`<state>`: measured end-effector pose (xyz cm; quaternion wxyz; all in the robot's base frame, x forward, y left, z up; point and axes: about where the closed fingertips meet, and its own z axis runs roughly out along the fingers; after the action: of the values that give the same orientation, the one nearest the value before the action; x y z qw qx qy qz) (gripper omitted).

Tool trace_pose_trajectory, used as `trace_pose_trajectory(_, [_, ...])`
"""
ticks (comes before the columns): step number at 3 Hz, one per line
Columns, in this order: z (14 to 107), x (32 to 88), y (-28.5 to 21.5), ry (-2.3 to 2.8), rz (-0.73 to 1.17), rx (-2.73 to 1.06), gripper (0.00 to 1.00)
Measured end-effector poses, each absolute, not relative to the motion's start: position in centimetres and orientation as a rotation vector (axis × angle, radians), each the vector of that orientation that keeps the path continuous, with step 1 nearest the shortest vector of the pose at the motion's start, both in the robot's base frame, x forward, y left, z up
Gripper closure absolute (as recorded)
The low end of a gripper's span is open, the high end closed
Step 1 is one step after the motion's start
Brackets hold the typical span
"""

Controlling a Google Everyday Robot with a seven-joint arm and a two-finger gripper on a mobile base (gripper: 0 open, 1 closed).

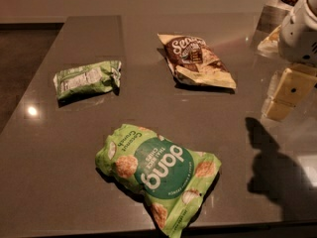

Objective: Move brown chip bag near green rice chip bag

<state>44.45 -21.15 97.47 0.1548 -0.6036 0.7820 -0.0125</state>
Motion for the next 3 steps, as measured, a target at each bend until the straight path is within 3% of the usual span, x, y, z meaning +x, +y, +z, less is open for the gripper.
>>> trace_pose_trajectory(3, [93.3, 55.1, -16.9, 2.281, 0.099, -1.465, 0.0])
